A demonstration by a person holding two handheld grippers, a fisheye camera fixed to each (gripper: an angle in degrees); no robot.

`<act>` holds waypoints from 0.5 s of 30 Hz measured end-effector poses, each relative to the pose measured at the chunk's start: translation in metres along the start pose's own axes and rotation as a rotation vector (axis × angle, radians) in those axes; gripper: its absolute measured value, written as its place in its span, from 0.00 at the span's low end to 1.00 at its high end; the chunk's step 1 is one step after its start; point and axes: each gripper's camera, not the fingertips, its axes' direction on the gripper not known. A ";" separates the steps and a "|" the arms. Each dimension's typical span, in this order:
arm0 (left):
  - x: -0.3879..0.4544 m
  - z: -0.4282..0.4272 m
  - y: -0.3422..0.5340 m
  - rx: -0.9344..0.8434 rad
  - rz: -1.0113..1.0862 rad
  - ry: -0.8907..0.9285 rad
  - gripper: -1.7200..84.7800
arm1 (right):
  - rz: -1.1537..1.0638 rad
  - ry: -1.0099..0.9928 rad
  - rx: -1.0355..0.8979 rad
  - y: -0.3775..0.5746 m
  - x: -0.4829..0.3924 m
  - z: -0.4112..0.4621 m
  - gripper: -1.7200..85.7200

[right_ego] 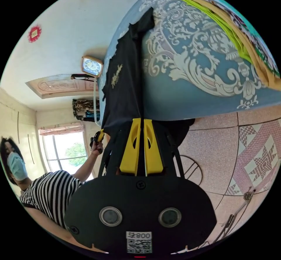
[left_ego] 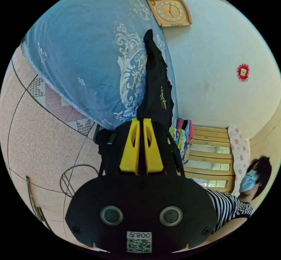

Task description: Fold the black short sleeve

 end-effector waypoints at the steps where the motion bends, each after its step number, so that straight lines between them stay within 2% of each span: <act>1: -0.003 0.006 0.001 -0.013 -0.026 -0.022 0.06 | 0.036 0.007 -0.020 0.000 0.010 0.007 0.04; 5: -0.001 0.029 0.013 0.030 -0.093 -0.071 0.06 | 0.062 -0.006 -0.009 0.008 0.016 0.011 0.05; 10: 0.035 0.046 0.025 0.087 -0.057 -0.204 0.07 | 0.013 0.189 0.027 0.019 -0.004 -0.003 0.07; 12: 0.067 0.061 0.026 0.139 0.006 -0.270 0.06 | -0.019 0.241 0.076 0.016 -0.017 -0.008 0.08; 15: 0.125 0.105 0.016 0.122 0.159 -0.323 0.06 | -0.113 0.303 0.168 -0.004 -0.048 -0.008 0.08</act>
